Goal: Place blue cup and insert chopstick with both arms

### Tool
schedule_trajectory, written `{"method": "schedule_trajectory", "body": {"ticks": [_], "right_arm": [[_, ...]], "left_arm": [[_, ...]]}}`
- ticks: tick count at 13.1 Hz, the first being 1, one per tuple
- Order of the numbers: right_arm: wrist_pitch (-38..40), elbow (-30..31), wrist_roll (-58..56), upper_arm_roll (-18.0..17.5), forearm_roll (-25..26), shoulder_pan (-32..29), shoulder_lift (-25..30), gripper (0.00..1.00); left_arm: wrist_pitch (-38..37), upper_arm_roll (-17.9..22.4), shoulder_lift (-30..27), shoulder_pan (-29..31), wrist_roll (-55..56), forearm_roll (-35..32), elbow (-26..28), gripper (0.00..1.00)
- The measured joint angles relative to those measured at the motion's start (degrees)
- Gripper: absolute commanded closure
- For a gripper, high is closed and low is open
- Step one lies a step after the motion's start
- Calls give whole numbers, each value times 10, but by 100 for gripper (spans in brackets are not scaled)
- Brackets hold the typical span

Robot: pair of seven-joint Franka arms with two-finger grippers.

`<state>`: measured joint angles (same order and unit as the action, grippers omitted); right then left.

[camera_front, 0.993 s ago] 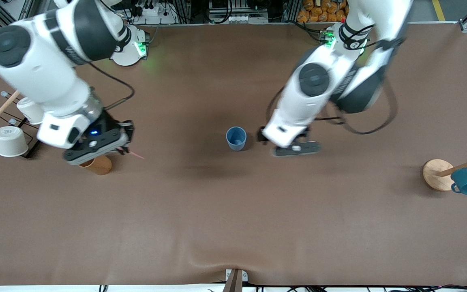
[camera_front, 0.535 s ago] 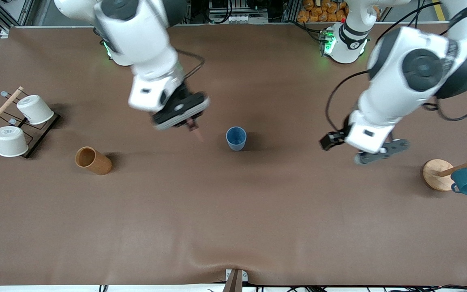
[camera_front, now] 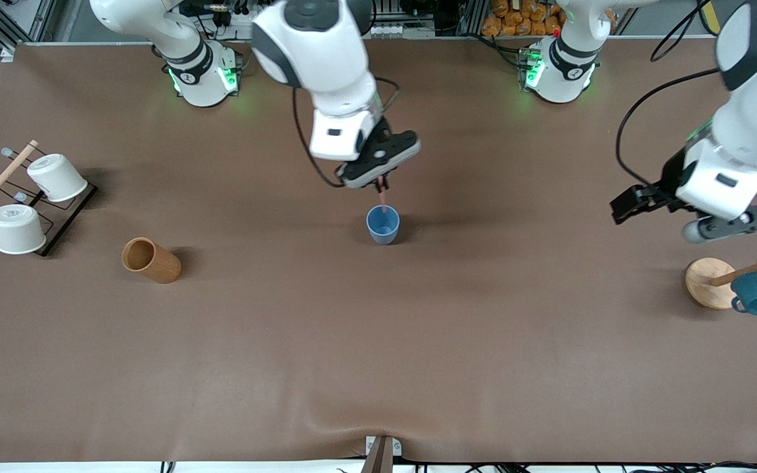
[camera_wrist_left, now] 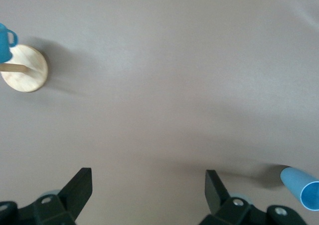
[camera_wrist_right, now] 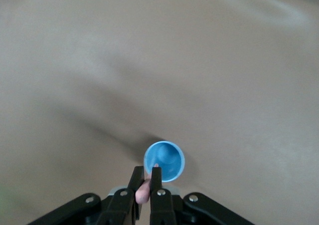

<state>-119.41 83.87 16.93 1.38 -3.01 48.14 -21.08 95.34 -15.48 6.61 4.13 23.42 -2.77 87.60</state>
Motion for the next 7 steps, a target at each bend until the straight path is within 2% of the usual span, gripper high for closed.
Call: {"method": "schedule_trajectory", "body": {"ticks": [4,7], "right_arm": [[-13,3,21,2,13,21,-19,100],[-13,10,21,10,21,20,-22,100]], "left_arm": [[-17,7,-34,0,-31,0,17,0],[-32,27,-68,-6,-42,5,44,0]]}}
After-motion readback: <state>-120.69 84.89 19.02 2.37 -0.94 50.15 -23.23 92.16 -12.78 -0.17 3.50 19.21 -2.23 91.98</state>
